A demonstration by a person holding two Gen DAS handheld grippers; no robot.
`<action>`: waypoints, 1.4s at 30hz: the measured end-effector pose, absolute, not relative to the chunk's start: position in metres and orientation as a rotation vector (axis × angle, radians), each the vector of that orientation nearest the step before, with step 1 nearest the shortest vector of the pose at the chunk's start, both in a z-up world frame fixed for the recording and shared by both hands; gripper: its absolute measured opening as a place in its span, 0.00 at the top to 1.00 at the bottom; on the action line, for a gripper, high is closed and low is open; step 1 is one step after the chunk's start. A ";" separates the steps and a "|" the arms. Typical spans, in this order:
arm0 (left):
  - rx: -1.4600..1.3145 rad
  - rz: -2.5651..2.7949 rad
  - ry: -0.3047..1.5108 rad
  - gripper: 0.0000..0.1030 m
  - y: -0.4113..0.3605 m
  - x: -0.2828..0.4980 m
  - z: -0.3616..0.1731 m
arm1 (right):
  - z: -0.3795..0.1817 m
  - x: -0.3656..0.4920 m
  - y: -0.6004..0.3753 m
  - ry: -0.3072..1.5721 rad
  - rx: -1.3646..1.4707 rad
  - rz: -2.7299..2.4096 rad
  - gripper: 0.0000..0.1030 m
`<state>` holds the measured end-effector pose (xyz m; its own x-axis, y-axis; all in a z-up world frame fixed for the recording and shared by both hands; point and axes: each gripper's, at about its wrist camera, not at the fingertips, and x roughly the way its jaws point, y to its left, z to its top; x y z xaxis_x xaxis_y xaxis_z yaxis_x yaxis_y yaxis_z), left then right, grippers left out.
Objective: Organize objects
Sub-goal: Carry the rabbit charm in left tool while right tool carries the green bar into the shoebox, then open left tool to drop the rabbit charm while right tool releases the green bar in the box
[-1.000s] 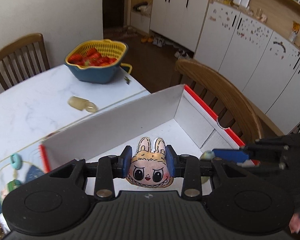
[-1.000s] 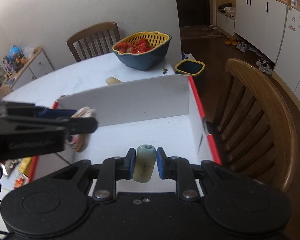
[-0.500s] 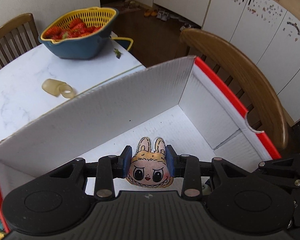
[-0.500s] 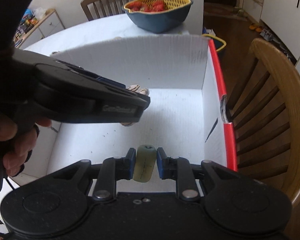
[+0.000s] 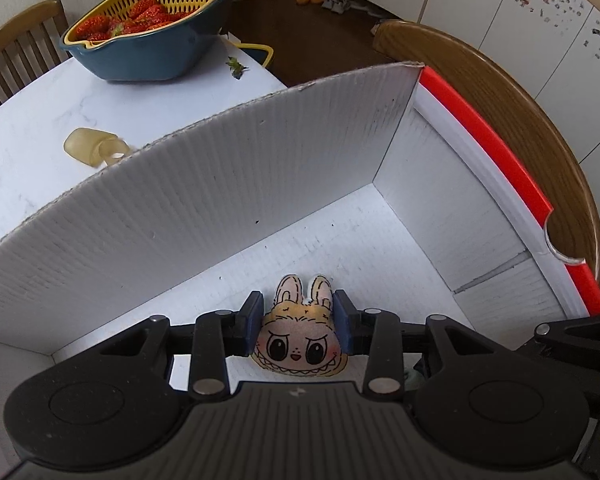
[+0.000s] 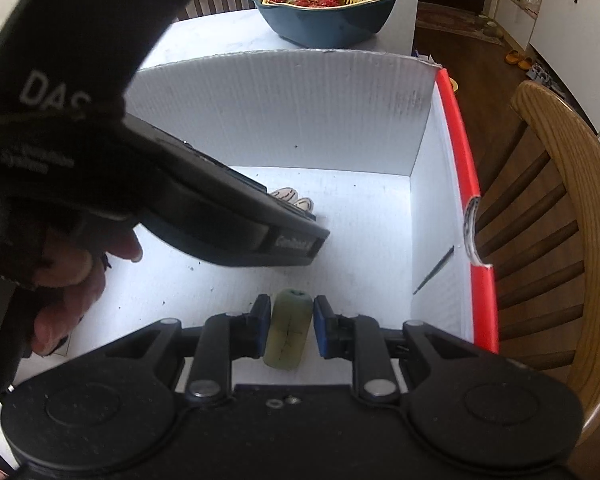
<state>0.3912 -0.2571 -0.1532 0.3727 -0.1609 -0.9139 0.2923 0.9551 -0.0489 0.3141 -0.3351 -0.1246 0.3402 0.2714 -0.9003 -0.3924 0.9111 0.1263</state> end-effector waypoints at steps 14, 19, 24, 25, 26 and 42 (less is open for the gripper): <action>0.144 -0.278 1.135 0.44 -0.251 0.394 -0.149 | -0.123 0.322 -0.333 1.142 -0.115 0.423 0.69; 0.126 -0.285 1.090 0.44 -0.244 0.384 -0.132 | -0.110 0.318 -0.340 1.115 -0.069 0.421 0.63; 0.094 -0.288 1.045 0.44 -0.233 0.373 -0.112 | -0.098 0.309 -0.344 1.086 -0.036 0.418 0.60; 0.088 -0.288 1.036 0.44 -0.230 0.371 -0.108 | -0.096 0.307 -0.344 1.079 -0.035 0.416 0.60; 0.083 -0.287 1.027 0.44 -0.227 0.369 -0.104 | -0.094 0.305 -0.344 1.070 -0.036 0.415 0.60; 0.039 -0.318 0.855 0.44 -0.150 0.297 -0.040 | -0.052 0.256 -0.312 0.939 -0.004 0.418 0.58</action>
